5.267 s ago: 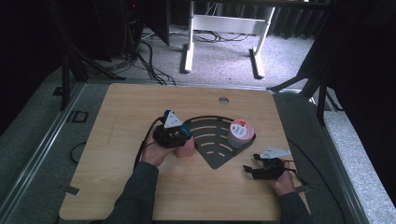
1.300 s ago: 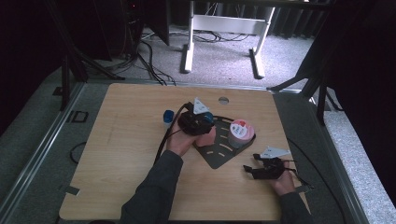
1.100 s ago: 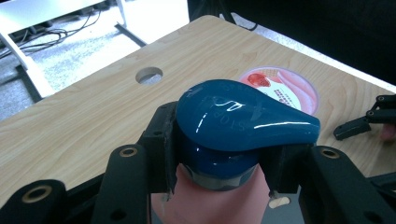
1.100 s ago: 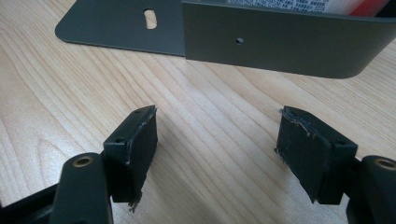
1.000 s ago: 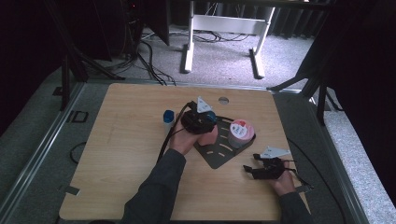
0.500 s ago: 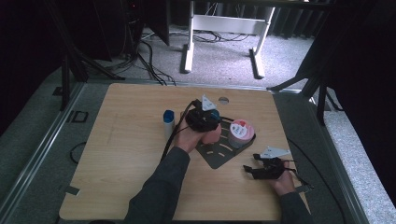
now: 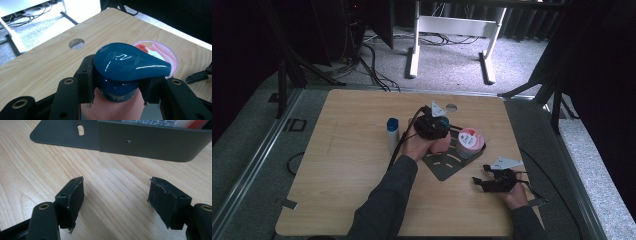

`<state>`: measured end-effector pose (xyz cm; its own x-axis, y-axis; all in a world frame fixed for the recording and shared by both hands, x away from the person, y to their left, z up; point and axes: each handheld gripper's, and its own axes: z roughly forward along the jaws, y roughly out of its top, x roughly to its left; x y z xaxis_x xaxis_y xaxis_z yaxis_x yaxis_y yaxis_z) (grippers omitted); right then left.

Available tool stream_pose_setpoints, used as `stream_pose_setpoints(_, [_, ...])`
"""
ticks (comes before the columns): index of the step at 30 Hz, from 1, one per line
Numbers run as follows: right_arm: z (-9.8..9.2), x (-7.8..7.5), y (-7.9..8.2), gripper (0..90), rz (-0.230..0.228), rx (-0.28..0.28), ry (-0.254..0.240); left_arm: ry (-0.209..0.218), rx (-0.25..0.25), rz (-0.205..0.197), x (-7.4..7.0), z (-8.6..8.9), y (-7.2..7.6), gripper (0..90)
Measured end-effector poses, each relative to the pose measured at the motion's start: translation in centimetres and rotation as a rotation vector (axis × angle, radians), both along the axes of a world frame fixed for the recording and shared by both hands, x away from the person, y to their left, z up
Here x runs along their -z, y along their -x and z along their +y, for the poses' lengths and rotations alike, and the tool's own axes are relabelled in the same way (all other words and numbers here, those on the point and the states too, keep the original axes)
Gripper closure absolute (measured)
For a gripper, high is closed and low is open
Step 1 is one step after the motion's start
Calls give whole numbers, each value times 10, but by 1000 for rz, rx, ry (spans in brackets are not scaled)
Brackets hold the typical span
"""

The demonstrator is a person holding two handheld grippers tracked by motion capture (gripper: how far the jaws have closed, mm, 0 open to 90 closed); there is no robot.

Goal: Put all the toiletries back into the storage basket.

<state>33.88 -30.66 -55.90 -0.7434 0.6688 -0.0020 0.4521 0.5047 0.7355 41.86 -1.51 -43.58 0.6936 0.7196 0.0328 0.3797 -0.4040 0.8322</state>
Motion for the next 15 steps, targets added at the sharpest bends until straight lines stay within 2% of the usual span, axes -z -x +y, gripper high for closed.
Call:
stream_pose_setpoints(6, [0, 0, 0, 282, -1, 0, 0, 6, 6, 1, 1, -3, -5, 526])
stream_pose_setpoints(15, [0, 0, 0, 282, 0, 0, 0, 3, -13, 5, 4, -11, -12, 525])
